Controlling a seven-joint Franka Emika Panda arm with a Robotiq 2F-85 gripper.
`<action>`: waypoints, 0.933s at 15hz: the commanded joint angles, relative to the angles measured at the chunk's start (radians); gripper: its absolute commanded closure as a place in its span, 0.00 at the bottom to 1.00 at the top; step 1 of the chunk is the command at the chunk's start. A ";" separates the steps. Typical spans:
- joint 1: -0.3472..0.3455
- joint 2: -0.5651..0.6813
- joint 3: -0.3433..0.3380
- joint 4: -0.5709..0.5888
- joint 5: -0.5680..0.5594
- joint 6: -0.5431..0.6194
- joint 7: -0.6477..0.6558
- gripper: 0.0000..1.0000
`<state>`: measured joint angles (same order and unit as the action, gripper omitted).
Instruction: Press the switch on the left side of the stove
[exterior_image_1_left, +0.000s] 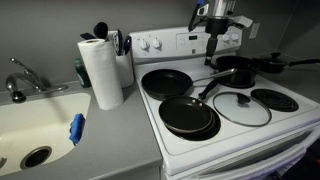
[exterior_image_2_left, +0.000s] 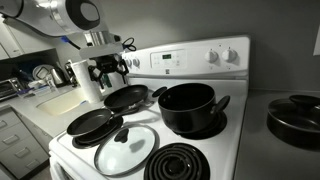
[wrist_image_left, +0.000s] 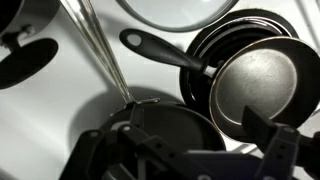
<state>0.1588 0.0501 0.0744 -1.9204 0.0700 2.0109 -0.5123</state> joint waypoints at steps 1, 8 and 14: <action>-0.017 0.048 0.032 0.050 0.016 0.078 -0.110 0.00; -0.020 0.025 0.040 0.023 0.026 0.094 -0.107 0.00; -0.020 0.113 0.051 0.096 0.050 0.229 -0.139 0.00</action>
<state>0.1583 0.1024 0.1032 -1.8830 0.1064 2.1835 -0.6216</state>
